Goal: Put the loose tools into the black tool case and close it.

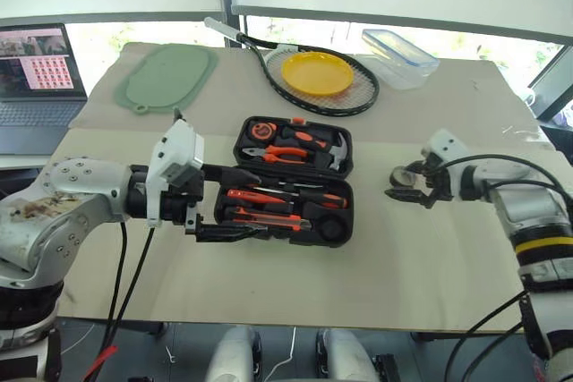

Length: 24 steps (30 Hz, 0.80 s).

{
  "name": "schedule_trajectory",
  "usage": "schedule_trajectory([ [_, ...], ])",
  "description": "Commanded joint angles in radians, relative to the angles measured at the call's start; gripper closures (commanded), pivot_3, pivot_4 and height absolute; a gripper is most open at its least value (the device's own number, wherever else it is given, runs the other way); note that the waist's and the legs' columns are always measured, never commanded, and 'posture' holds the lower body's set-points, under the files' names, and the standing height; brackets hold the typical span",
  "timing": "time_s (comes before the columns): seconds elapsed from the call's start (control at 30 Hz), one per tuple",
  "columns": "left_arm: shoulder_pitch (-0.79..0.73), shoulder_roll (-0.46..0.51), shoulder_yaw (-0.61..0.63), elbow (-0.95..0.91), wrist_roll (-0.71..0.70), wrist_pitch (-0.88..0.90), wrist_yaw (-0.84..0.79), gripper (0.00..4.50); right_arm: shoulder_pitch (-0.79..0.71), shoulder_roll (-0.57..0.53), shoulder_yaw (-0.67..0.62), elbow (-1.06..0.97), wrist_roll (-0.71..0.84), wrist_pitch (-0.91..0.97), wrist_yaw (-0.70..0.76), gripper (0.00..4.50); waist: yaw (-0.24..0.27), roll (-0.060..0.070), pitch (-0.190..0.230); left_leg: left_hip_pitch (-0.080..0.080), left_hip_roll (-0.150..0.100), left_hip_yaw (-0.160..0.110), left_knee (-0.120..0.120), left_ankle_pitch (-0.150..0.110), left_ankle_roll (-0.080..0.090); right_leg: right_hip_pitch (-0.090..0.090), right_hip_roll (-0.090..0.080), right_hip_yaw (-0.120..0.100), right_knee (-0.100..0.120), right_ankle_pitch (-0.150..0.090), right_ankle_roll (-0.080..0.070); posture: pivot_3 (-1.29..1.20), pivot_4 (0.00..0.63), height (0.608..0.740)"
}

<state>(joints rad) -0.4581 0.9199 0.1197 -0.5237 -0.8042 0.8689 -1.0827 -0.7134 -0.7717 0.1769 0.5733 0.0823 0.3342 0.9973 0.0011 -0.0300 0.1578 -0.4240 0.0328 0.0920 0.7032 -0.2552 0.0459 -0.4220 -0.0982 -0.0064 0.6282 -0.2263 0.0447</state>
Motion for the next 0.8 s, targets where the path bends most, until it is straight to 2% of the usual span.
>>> schedule_trajectory([
  [0.03,-0.016,0.019,0.008,-0.01,0.008,-0.03,0.004,0.0,-0.033,0.01,-0.013,0.051,-0.031,-0.052,-0.007,0.75,-0.003,0.0,0.0,0.0,0.0,0.0,0.0,0.0,0.0,0.0,0.0,0.0,0.0,0.0,0.0,0.0,0.15,0.738],
  [0.27,-0.032,0.013,-0.008,0.004,0.015,-0.046,0.007,0.0,-0.053,0.031,-0.026,0.118,-0.052,-0.1,-0.002,3.09,-0.007,0.0,0.0,0.001,0.0,0.0,0.0,0.0,0.0,0.001,0.0,0.0,0.001,0.0,0.0,0.0,0.15,0.738],
  [0.4,-0.042,0.014,-0.017,0.014,0.02,-0.055,0.001,0.0,-0.023,0.008,-0.05,0.082,-0.032,-0.091,0.025,4.4,-0.007,0.0,0.0,0.001,0.0,0.0,0.0,0.0,0.0,0.0,0.0,0.0,0.001,0.0,0.0,0.0,0.15,0.738],
  [0.53,-0.041,0.019,-0.028,0.021,0.027,-0.065,-0.007,0.0,0.055,-0.02,-0.134,-0.127,0.101,0.076,0.113,4.4,-0.002,0.001,0.0,0.001,0.0,0.0,-0.001,0.0,0.0,0.0,0.0,0.0,0.001,0.0,0.0,0.0,0.15,0.738],
  [0.67,0.023,0.043,-0.041,0.023,0.051,-0.087,-0.035,0.0,0.208,-0.054,-0.219,-0.604,0.362,0.308,0.216,4.4,-0.005,0.005,0.003,0.001,0.001,0.0,-0.002,0.0,0.0,0.0,0.0,0.0,0.001,0.0,0.0,0.0,0.15,0.738],
  [0.8,0.059,0.053,-0.057,0.034,0.095,-0.136,-0.055,0.0,0.289,-0.057,-0.157,-0.835,0.351,0.342,0.155,4.4,-0.008,0.006,0.003,0.002,0.001,0.0,-0.004,0.0,-0.001,0.0,0.001,0.0,0.001,0.0,-0.001,0.0,0.15,0.738],
])
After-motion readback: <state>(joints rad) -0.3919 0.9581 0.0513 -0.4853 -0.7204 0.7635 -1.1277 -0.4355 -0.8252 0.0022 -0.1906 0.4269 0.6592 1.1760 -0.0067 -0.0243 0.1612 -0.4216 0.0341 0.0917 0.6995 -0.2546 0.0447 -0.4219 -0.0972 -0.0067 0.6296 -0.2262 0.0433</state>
